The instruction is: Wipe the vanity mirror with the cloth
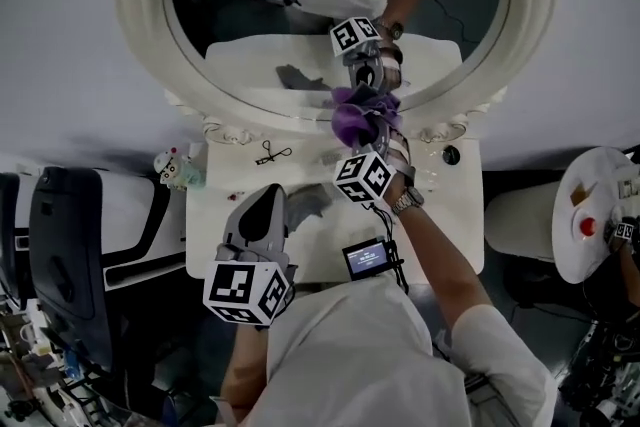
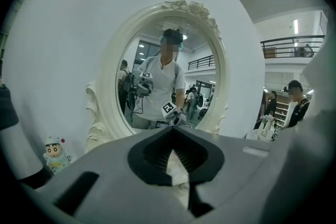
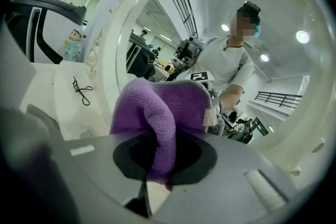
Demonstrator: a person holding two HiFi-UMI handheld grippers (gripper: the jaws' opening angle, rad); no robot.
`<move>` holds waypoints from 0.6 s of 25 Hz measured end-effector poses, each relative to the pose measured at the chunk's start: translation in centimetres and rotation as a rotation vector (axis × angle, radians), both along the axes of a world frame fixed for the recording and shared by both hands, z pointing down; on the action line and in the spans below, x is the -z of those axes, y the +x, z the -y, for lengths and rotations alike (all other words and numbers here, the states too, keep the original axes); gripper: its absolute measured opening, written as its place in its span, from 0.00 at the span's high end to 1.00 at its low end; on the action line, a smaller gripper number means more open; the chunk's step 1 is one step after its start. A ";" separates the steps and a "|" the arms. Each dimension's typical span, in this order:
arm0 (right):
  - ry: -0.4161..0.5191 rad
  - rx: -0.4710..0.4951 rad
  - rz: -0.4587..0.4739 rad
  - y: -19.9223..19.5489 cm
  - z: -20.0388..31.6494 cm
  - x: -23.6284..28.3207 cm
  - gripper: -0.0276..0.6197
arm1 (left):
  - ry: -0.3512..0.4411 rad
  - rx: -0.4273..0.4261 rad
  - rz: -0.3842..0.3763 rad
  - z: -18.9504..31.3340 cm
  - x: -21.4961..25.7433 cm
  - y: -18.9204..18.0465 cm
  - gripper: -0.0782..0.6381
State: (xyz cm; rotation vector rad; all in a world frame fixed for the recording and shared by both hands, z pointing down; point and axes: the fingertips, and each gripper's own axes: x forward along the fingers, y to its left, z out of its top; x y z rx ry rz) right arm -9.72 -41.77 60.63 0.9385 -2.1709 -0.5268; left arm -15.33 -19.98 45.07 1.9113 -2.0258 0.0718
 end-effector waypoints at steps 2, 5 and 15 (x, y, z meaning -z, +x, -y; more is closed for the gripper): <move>0.012 -0.033 0.016 1.8 0.9 1.1 0.87 | 0.006 -0.032 -0.002 0.8 0.0 1.0 0.89; 0.021 -0.081 0.048 4.4 2.2 2.8 0.87 | 0.013 -0.070 -0.001 1.8 0.1 2.5 0.89; 0.072 -0.217 0.212 9.8 3.9 8.7 0.86 | 0.019 -0.138 0.007 2.0 0.3 4.7 0.89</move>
